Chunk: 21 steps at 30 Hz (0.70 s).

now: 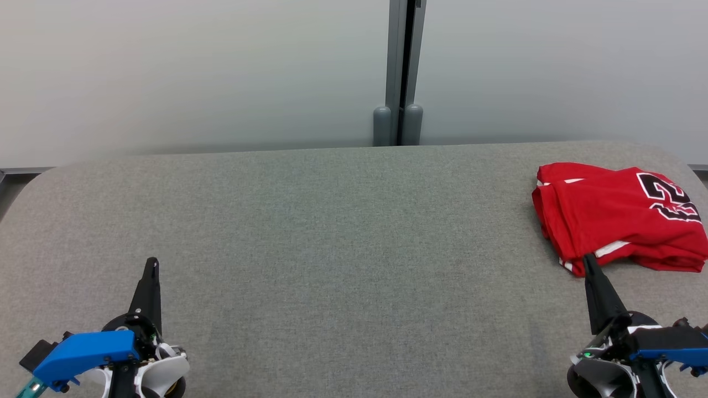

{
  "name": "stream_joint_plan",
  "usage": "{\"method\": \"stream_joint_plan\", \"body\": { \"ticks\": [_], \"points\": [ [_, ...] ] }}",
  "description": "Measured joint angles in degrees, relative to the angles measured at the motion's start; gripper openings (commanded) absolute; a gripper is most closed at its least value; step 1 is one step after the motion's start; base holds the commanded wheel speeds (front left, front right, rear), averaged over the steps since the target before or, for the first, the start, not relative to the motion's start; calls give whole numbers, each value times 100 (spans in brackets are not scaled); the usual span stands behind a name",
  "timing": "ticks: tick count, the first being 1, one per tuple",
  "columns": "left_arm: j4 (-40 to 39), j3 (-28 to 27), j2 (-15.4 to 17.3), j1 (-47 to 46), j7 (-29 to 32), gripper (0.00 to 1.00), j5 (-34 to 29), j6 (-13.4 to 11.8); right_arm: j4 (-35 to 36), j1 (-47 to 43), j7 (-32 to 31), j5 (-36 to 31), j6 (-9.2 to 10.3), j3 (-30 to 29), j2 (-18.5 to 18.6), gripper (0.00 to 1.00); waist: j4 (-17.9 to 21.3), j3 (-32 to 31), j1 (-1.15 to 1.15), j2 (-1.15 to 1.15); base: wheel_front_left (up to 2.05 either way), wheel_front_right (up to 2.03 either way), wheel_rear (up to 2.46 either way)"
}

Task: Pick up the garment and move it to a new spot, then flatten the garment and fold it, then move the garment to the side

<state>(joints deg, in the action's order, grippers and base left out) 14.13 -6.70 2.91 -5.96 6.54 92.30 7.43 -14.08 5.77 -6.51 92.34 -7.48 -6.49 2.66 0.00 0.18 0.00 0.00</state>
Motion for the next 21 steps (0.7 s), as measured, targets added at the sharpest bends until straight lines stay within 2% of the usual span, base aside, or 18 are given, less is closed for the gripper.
{"method": "stream_joint_plan", "body": {
  "ticks": [21],
  "points": [
    [-1, 0, 0, 0, 0, 0, 0, 1, 1, 1, 0, 0, 0, 0, 0, 0, 0, 0, 0, 0, 0, 0, 0]
  ]
}}
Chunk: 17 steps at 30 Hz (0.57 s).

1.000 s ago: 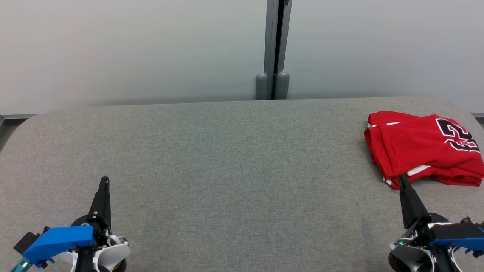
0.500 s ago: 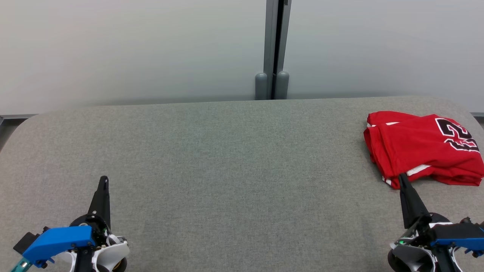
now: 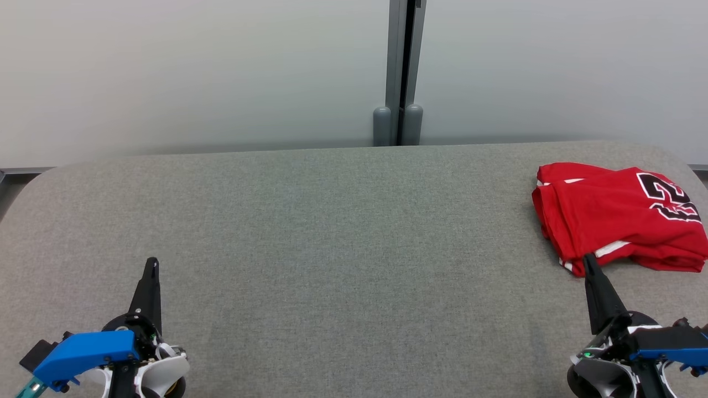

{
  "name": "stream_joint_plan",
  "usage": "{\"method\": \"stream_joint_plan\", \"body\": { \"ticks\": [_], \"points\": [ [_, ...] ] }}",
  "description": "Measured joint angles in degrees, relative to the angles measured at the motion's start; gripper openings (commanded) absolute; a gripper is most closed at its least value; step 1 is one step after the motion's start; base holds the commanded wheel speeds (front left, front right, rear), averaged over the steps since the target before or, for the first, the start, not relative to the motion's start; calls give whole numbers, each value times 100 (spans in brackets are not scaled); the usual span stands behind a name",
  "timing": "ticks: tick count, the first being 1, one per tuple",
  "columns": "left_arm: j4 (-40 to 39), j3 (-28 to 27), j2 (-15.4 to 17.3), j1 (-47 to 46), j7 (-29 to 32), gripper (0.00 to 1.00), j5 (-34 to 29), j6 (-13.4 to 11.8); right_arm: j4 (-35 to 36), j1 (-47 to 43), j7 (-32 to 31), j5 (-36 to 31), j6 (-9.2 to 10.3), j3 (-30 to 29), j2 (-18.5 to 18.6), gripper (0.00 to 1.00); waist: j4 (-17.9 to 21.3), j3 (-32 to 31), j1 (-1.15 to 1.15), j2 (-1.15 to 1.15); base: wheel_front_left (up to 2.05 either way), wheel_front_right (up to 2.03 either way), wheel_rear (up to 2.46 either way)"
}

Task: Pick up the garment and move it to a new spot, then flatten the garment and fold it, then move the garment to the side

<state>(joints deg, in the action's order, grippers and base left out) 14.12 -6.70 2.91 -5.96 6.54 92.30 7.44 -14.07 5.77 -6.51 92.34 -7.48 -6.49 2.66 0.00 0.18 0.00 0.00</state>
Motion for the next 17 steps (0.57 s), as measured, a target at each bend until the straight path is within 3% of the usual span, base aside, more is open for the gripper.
{"method": "stream_joint_plan", "body": {
  "ticks": [17],
  "points": [
    [0, 0, 0, 0, 0, 0, 0, 0, 0, 1, 0, 0, 0, 0, 0, 0, 0, 0, 0, 0, 0, 0, 0]
  ]
}}
